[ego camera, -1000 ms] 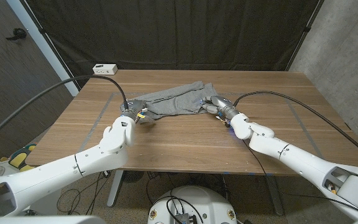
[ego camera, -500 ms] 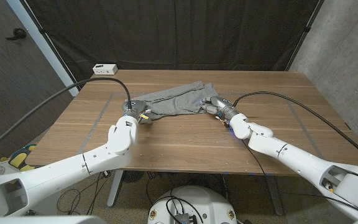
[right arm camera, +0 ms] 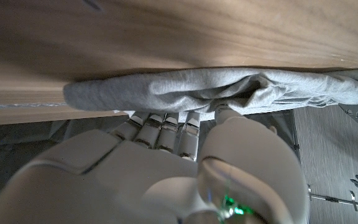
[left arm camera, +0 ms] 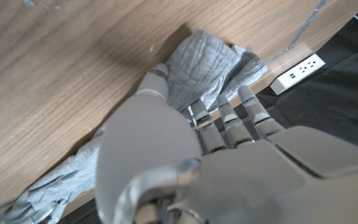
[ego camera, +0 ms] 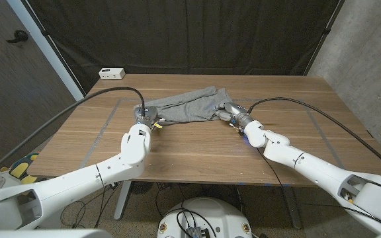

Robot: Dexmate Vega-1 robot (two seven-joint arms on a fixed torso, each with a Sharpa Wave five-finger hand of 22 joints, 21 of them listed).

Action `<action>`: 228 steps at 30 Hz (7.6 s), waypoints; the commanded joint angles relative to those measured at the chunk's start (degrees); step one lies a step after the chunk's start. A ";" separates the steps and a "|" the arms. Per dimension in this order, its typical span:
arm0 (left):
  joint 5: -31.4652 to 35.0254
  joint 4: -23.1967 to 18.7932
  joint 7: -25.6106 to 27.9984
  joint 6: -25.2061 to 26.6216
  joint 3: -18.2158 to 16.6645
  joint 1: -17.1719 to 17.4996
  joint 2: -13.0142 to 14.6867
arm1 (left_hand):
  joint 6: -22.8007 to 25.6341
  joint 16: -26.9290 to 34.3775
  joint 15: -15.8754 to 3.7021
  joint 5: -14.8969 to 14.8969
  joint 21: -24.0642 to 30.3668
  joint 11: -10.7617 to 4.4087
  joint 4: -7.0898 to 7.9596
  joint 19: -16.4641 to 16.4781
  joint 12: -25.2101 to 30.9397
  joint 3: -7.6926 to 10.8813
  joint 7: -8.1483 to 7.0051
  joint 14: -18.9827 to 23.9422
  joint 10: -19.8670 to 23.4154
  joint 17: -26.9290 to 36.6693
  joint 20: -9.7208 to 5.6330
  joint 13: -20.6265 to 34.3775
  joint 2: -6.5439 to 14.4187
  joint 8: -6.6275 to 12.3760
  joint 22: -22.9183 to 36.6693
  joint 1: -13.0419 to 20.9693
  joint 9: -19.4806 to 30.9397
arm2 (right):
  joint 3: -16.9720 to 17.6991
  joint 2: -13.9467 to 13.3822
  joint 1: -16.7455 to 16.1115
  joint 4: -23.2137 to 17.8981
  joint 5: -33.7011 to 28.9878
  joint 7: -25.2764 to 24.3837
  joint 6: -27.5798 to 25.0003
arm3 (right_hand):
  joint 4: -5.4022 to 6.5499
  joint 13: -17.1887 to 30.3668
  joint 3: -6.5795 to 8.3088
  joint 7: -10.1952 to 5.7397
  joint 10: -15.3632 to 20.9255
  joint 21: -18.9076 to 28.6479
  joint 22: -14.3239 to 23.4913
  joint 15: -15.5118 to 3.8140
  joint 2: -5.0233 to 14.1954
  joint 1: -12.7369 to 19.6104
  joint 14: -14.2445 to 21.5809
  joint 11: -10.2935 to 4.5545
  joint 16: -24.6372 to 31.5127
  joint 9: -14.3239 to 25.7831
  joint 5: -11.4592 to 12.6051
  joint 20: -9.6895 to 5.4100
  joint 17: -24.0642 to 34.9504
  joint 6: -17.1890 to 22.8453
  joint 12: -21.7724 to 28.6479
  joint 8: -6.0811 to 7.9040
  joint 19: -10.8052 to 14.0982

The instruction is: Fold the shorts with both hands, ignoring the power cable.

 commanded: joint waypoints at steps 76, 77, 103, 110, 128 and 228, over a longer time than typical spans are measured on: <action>61.85 5.47 4.98 -47.69 -9.10 -8.39 4.75 | 28.31 -0.51 -11.29 -3.21 5.63 -1.96 0.41 1.88 -0.54 8.51 0.52 12.62 17.56 1.72 -5.67 3.85 3.52 13.01 -0.13 13.73 5.78 | -3.59 1.17 3.08 5.99 -2.50 2.36 4.68 | -0.79 0.03 6.29 0.37 6.65 -4.24 0.30 -2.72 -0.57 -2.87 2.30 -0.17 -0.54 -0.09 -0.54 0.40 -2.24 6.18 -0.36 -0.61 3.94; 61.99 5.42 5.10 -48.33 -8.97 -8.83 4.82 | 28.21 -0.51 -11.30 -3.26 5.64 -1.97 0.42 1.88 -0.59 8.46 0.46 12.65 17.52 1.73 -5.69 3.84 3.52 12.99 -0.14 13.75 5.76 | -3.65 1.23 3.17 6.37 -2.45 2.34 5.03 | -0.82 0.03 6.38 0.38 6.77 -4.32 0.30 -2.73 -0.58 -2.91 2.24 -0.47 -0.57 -0.09 -0.55 0.42 -2.25 6.19 -0.34 -0.63 3.96; 67.33 9.93 7.20 -59.56 -0.84 -22.46 0.16 | 27.71 -0.53 -11.35 -3.82 6.05 -1.94 0.49 2.07 -1.27 7.69 0.13 13.24 17.23 1.84 -5.91 3.88 3.79 13.31 -0.20 14.34 5.18 | -4.49 2.19 4.76 11.76 -2.53 0.56 10.61 | -1.49 0.04 7.47 0.24 6.57 -5.35 0.32 -2.69 -0.83 -3.02 1.98 -0.06 -0.80 -0.07 -0.61 0.61 -2.38 5.92 -0.64 -0.93 3.80; 67.83 13.13 8.61 -60.69 2.99 -26.60 -3.27 | 27.55 -0.64 -11.33 -3.85 6.18 -1.99 0.50 2.03 -1.37 7.47 0.10 13.25 17.22 1.84 -5.93 4.02 3.86 13.46 -0.20 14.55 5.04 | -4.23 1.79 4.35 12.16 -2.22 -0.01 11.72 | -1.61 0.04 7.67 0.23 6.50 -5.56 0.32 -2.65 -0.87 -3.07 1.95 -0.21 -0.82 -0.06 -0.63 0.63 -2.39 5.91 -0.70 -0.95 3.78; 66.21 21.38 11.38 -59.68 11.53 -34.04 -10.17 | 27.55 -0.73 -11.35 -3.67 6.49 -1.97 0.58 2.05 -1.67 7.11 -0.04 13.53 17.28 1.87 -6.07 4.16 4.09 13.74 -0.21 14.91 4.31 | -4.41 1.04 4.41 12.38 -3.02 0.50 12.91 | -2.08 0.04 8.25 -0.08 6.42 -6.12 0.33 -2.58 -1.06 -3.11 1.79 -0.53 -0.92 -0.05 -0.67 0.88 -2.45 5.85 -0.79 -1.01 3.80; 61.43 26.75 8.17 -28.53 16.06 -22.40 -18.21 | -24.11 -2.43 -8.36 -4.00 4.31 0.30 10.04 2.06 -5.00 5.77 -2.58 1.16 -17.34 1.53 -4.18 1.45 1.35 -5.03 -0.40 -22.06 0.28 | 7.82 -11.64 -8.09 -21.58 -9.36 1.63 -2.46 | -5.74 -0.18 11.42 -2.25 0.56 -10.20 0.41 -2.04 -2.16 -4.64 -0.71 -2.33 -0.92 0.00 -0.46 2.39 -2.55 0.25 -0.90 -0.78 5.20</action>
